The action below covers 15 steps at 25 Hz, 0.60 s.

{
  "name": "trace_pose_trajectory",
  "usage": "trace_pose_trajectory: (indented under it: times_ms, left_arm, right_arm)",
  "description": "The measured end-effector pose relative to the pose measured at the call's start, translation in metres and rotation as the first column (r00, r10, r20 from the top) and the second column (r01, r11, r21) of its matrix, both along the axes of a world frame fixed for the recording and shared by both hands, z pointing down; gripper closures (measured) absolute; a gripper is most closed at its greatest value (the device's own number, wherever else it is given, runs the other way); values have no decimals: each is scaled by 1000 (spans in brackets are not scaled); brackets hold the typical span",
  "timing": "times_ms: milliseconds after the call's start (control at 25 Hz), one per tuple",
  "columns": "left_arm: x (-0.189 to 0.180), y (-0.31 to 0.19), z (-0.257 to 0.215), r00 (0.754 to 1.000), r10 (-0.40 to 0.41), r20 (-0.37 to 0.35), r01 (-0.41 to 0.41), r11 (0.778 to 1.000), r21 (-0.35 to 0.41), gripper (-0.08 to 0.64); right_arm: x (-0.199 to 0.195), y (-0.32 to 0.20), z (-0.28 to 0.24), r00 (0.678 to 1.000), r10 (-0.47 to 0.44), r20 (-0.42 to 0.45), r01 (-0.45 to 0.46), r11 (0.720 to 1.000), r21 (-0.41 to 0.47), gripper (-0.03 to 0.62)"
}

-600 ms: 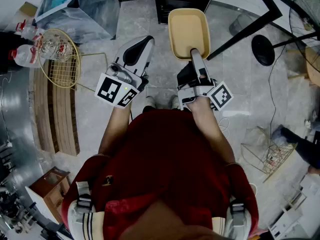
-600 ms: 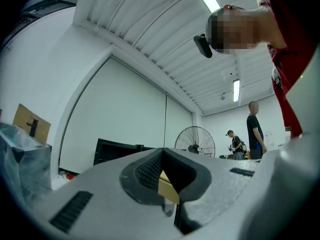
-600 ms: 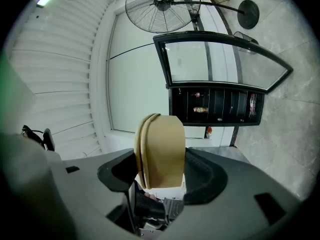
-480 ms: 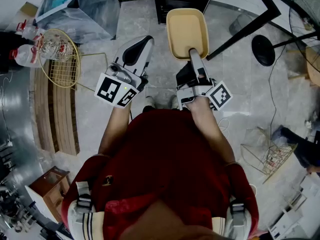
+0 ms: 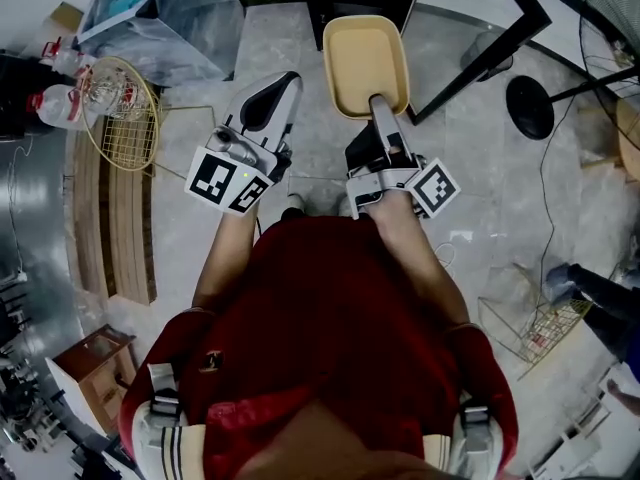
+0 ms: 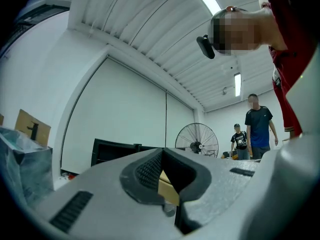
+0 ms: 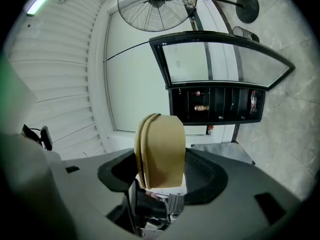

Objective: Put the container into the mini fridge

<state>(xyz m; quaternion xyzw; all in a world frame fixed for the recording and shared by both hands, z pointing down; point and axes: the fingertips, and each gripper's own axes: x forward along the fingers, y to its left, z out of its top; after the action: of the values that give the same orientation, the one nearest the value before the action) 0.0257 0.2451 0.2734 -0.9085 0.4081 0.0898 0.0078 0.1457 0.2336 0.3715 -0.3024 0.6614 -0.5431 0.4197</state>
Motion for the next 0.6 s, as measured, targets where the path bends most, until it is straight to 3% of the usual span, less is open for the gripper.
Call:
trace_pose_trajectory:
  times_ms: [600]
  left_arm:
    - [31, -29, 10, 1000, -7, 28, 8, 1000, -16, 554]
  right_arm:
    - [30, -26, 4, 1000, 9, 7, -9, 1000, 5, 337]
